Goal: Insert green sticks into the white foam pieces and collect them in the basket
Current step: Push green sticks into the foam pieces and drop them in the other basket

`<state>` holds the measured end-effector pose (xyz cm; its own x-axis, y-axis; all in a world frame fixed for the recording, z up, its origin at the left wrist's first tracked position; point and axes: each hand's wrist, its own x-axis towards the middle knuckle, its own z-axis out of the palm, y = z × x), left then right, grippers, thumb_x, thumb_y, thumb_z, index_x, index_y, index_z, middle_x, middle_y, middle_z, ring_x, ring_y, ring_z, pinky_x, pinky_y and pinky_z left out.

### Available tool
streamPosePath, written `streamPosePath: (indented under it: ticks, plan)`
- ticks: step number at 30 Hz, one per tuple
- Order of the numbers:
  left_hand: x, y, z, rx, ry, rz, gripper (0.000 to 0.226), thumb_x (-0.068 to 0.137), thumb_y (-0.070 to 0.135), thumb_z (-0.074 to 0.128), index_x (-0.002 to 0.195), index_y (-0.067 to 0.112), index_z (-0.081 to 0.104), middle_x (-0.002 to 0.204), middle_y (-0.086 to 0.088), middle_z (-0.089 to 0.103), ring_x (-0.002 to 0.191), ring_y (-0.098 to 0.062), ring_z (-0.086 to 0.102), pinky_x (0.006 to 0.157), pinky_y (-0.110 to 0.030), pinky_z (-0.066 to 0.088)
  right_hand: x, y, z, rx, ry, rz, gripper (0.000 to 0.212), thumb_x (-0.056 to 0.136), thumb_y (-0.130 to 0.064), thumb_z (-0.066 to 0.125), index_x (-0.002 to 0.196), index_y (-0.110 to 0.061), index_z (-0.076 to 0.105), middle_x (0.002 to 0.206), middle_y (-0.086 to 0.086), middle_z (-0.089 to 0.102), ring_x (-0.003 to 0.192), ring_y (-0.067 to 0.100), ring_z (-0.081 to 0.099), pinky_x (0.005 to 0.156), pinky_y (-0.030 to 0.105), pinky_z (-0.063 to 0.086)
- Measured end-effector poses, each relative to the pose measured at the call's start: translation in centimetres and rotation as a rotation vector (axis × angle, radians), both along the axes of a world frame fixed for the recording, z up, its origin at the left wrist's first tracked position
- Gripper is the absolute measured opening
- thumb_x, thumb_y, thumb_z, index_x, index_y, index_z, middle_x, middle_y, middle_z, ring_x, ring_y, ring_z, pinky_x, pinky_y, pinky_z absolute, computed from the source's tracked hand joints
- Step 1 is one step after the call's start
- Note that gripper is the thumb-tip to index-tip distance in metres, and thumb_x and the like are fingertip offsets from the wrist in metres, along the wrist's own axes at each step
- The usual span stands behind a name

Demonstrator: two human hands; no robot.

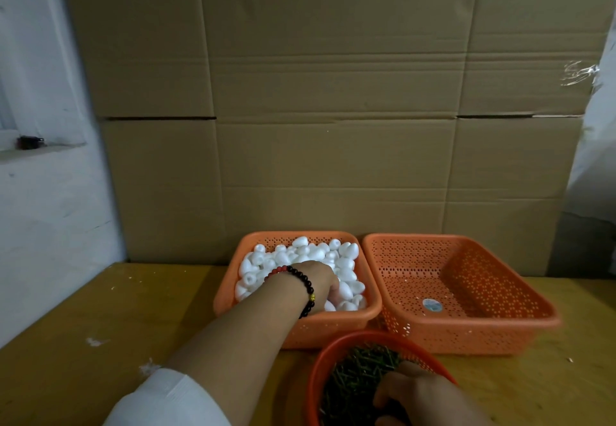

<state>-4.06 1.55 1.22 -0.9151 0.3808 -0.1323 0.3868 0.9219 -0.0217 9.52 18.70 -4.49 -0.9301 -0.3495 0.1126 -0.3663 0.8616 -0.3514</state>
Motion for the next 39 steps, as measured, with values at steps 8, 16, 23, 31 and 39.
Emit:
streamPosePath:
  ticks: [8, 16, 23, 31, 39]
  plan:
    - [-0.1, -2.3, -1.4, 0.465, 0.183, 0.052, 0.013, 0.082, 0.029, 0.062, 0.095, 0.029, 0.063, 0.108, 0.008, 0.061, 0.11, -0.01, 0.054, 0.097, -0.034, 0.043, 0.0, 0.3, 0.8, -0.041, -0.004, 0.002, 0.025, 0.084, -0.048, 0.058, 0.106, -0.038, 0.063, 0.103, -0.021, 0.056, 0.098, -0.005, 0.054, 0.091, 0.01, 0.039]
    - [5.9, -2.1, -2.4, 1.789, -0.231, 0.332, 0.009, 0.08, 0.002, 0.068, 0.084, 0.009, 0.066, 0.068, 0.001, 0.063, 0.059, -0.008, 0.058, 0.054, -0.022, 0.049, 0.2, 1.0, 2.1, -0.114, -0.015, 0.034, 0.018, 0.081, -0.048, 0.064, 0.088, -0.063, 0.061, 0.092, -0.023, 0.062, 0.083, -0.012, 0.056, 0.078, 0.004, 0.04]
    - [9.7, -1.1, -3.5, 2.273, -0.845, 0.411, 0.029, 0.067, 0.002, 0.069, 0.096, 0.0, 0.066, 0.079, -0.012, 0.066, 0.061, -0.017, 0.06, 0.049, -0.024, 0.051, 0.4, 1.9, 2.3, -0.411, -0.093, -0.095, 0.024, 0.076, -0.029, 0.077, 0.061, -0.047, 0.07, 0.07, -0.018, 0.071, 0.068, -0.005, 0.065, 0.063, 0.009, 0.046]
    - [11.4, -0.3, -2.5, 2.293, -0.91, 0.159, 0.026, 0.078, -0.003, 0.059, 0.097, 0.004, 0.075, 0.091, -0.014, 0.069, 0.075, -0.02, 0.062, 0.068, -0.033, 0.058, 0.1, 1.9, 1.8, -0.575, -0.193, -0.16, 0.012, 0.079, -0.026, 0.074, 0.069, -0.031, 0.071, 0.063, 0.003, 0.069, 0.054, 0.009, 0.06, 0.055, 0.024, 0.048]
    - [12.0, -0.2, -2.0, 2.265, -0.769, 0.112, 0.034, 0.064, -0.007, 0.071, 0.097, 0.002, 0.066, 0.099, -0.019, 0.068, 0.084, -0.028, 0.067, 0.074, -0.038, 0.058, -0.1, 1.8, 1.3, -0.572, -0.182, -0.159, 0.014, 0.079, -0.024, 0.074, 0.066, -0.027, 0.071, 0.062, 0.005, 0.068, 0.055, 0.013, 0.061, 0.056, 0.028, 0.049]
